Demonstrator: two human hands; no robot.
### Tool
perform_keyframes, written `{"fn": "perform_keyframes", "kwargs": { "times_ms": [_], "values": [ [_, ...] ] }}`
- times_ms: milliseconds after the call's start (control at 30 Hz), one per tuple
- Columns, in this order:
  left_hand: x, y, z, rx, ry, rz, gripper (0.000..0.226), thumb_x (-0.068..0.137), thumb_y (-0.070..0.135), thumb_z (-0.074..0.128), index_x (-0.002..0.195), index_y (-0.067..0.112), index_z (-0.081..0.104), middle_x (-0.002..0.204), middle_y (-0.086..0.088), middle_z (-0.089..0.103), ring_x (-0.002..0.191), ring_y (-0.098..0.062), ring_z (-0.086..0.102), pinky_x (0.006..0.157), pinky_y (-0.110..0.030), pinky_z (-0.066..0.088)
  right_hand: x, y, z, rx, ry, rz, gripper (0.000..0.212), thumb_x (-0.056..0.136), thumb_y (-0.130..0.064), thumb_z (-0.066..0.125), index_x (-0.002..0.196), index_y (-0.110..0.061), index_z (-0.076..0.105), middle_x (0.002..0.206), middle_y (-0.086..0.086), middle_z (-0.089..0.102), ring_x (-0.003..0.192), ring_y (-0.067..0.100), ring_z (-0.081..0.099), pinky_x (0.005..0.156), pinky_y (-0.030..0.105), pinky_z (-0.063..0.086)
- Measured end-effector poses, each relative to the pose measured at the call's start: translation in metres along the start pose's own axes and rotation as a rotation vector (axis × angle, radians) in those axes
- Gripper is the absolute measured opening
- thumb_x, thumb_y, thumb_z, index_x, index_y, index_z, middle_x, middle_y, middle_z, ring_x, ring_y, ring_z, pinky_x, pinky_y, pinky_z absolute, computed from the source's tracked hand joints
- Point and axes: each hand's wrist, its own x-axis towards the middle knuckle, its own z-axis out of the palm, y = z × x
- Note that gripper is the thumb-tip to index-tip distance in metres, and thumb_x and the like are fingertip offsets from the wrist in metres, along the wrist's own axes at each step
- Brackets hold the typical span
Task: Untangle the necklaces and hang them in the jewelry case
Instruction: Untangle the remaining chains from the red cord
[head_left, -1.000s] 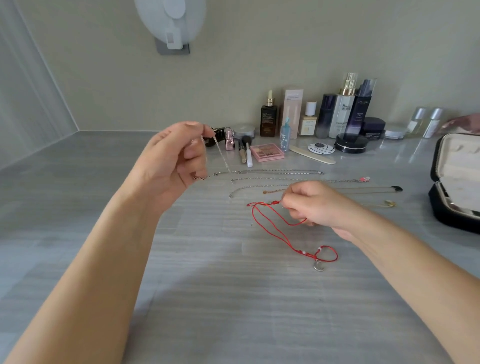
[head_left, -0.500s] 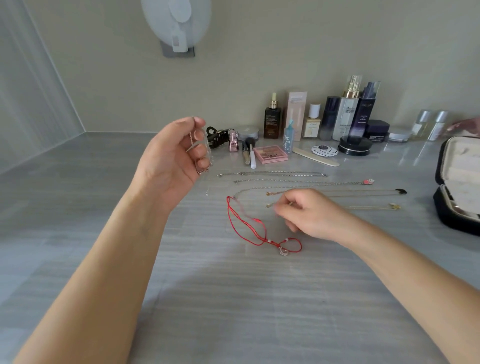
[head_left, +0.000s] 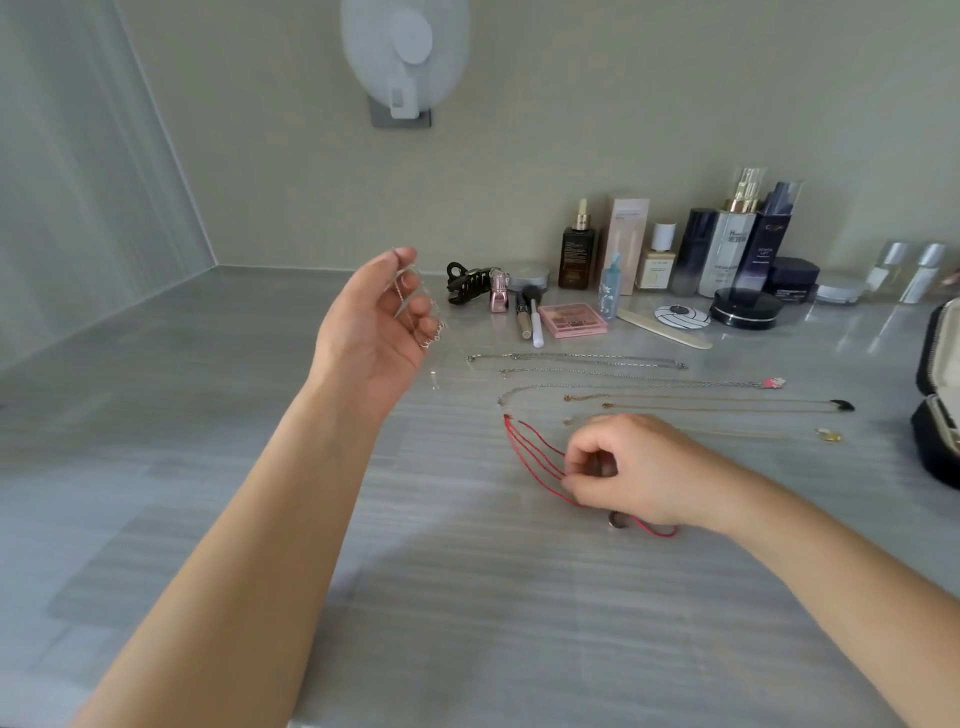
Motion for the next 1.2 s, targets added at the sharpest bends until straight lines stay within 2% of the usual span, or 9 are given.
{"fn": "perform_keyframes", "kwargs": {
  "times_ms": [100, 233, 400, 500, 700, 867, 1000, 1100, 1200],
  "values": [
    [0.003, 0.000, -0.004, -0.043, 0.065, 0.001, 0.012, 0.090, 0.019, 0.052, 0.082, 0.017, 0.060, 0.068, 0.003, 0.049, 0.049, -0.009, 0.045, 0.047, -0.020, 0.040, -0.001, 0.006, -0.010, 0.015, -0.068, 0.078, 0.019, 0.075, -0.020, 0.066, 0.059, -0.024, 0.057, 0.046, -0.014, 0.054, 0.044, -0.003, 0.048, 0.046, 0.010, 0.035],
    [0.005, 0.001, -0.006, -0.048, 0.120, 0.002, 0.013, 0.090, 0.018, 0.053, 0.079, 0.018, 0.060, 0.069, 0.003, 0.053, 0.048, -0.009, 0.046, 0.046, -0.020, 0.040, -0.001, 0.015, -0.019, 0.063, -0.150, 0.149, 0.015, 0.073, -0.021, 0.067, 0.060, -0.022, 0.062, 0.055, -0.006, 0.059, 0.055, 0.010, 0.050, 0.059, 0.037, 0.048],
    [0.007, 0.001, -0.010, 0.012, 0.111, -0.018, 0.019, 0.091, 0.018, 0.049, 0.075, 0.018, 0.059, 0.068, 0.005, 0.063, 0.045, -0.007, 0.046, 0.045, -0.020, 0.040, -0.003, 0.019, -0.023, 0.057, -0.191, 0.147, 0.014, 0.074, -0.024, 0.070, 0.062, -0.021, 0.063, 0.054, -0.008, 0.058, 0.054, 0.009, 0.048, 0.057, 0.029, 0.041],
    [0.007, -0.004, -0.010, 0.265, 0.008, -0.082, 0.021, 0.092, 0.017, 0.045, 0.076, 0.017, 0.059, 0.060, 0.006, 0.058, 0.045, -0.007, 0.045, 0.043, -0.018, 0.038, -0.001, 0.021, -0.024, 0.059, -0.120, 0.126, 0.016, 0.075, -0.030, 0.072, 0.063, -0.023, 0.063, 0.058, -0.007, 0.058, 0.056, 0.008, 0.047, 0.059, 0.029, 0.041],
    [0.002, -0.020, -0.007, 1.115, -0.174, -0.209, 0.020, 0.088, 0.010, 0.051, 0.074, 0.010, 0.064, 0.062, 0.000, 0.053, 0.050, -0.013, 0.038, 0.048, -0.023, 0.031, 0.001, 0.023, -0.030, 0.098, 0.046, 0.094, 0.011, 0.074, -0.033, 0.073, 0.069, -0.026, 0.067, 0.074, 0.003, 0.068, 0.064, 0.010, 0.052, 0.067, 0.031, 0.047],
    [-0.005, -0.025, -0.005, 1.481, -0.350, -0.300, 0.013, 0.083, 0.016, 0.059, 0.079, 0.009, 0.069, 0.066, 0.002, 0.058, 0.058, -0.014, 0.045, 0.056, -0.023, 0.040, -0.011, 0.019, -0.046, 0.098, -0.227, 0.068, 0.011, 0.071, -0.025, 0.077, 0.068, -0.025, 0.067, 0.072, 0.000, 0.068, 0.063, 0.006, 0.054, 0.067, 0.031, 0.048],
    [-0.006, -0.027, -0.003, 1.651, -0.312, -0.285, 0.024, 0.079, 0.029, 0.066, 0.087, 0.007, 0.072, 0.086, -0.010, 0.065, 0.076, -0.022, 0.053, 0.082, -0.034, 0.049, -0.015, 0.010, -0.043, 0.101, -0.414, 0.049, 0.015, 0.070, -0.017, 0.078, 0.076, -0.020, 0.065, 0.063, -0.007, 0.061, 0.049, -0.003, 0.049, 0.050, 0.010, 0.038],
    [-0.009, -0.028, 0.002, 1.770, -0.280, -0.270, 0.037, 0.085, 0.033, 0.059, 0.095, -0.001, 0.068, 0.089, -0.012, 0.062, 0.076, -0.023, 0.048, 0.061, -0.025, 0.038, -0.014, 0.008, -0.037, 0.018, -0.411, 0.055, 0.016, 0.070, -0.020, 0.078, 0.074, -0.023, 0.062, 0.060, -0.009, 0.057, 0.047, -0.002, 0.047, 0.046, 0.010, 0.034],
    [-0.011, -0.029, 0.005, 1.848, -0.277, -0.249, 0.043, 0.089, 0.035, 0.051, 0.102, -0.003, 0.066, 0.103, -0.016, 0.064, 0.079, -0.023, 0.050, 0.057, -0.022, 0.033, -0.013, 0.007, -0.034, -0.035, -0.341, 0.043, 0.010, 0.073, -0.025, 0.074, 0.070, -0.024, 0.064, 0.061, -0.008, 0.059, 0.052, 0.002, 0.048, 0.053, 0.018, 0.039]
  ]
}}
